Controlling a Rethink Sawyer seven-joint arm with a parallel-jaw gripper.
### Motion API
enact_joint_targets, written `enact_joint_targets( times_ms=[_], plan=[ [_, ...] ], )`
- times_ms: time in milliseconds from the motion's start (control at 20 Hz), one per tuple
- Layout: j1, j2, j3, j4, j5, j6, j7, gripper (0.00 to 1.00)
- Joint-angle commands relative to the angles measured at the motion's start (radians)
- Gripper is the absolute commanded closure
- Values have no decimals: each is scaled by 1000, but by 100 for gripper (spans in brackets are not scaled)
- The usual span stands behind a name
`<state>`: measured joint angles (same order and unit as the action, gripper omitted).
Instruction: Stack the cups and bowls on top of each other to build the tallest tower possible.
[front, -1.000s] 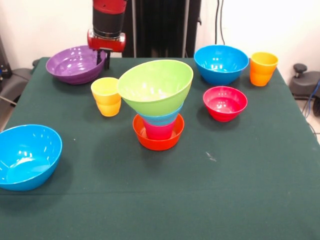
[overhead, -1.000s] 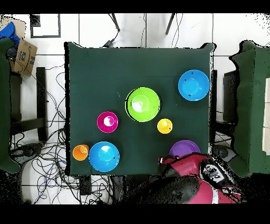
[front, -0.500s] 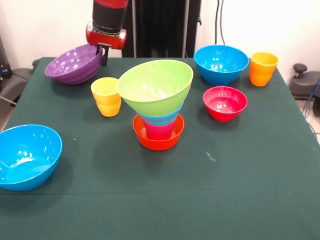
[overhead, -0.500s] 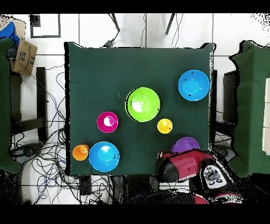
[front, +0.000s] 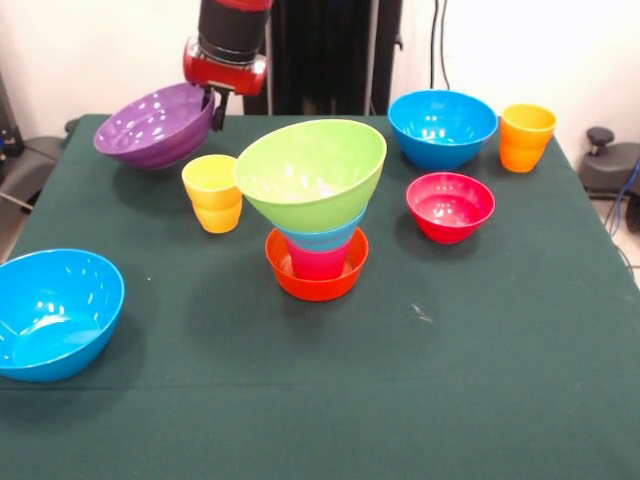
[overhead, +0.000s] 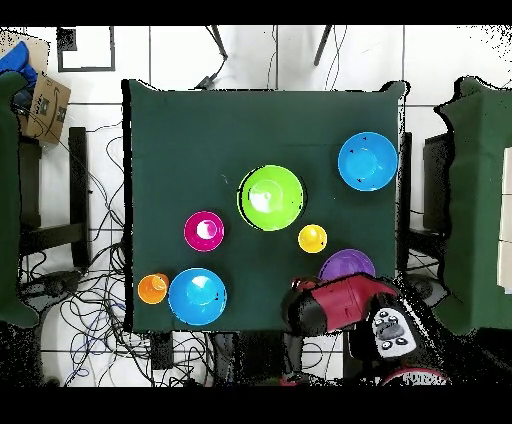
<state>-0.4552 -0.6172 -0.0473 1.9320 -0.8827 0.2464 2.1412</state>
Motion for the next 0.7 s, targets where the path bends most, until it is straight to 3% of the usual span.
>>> enact_joint_targets(
  times_ms=[50,400,700],
  plan=[
    [58,-29,93,-26,70,134,-15,100],
    [106,-82,92,-49,142,236,-35,100],
    [106,-134,124,-53,216,322,-67,100]
  ],
)
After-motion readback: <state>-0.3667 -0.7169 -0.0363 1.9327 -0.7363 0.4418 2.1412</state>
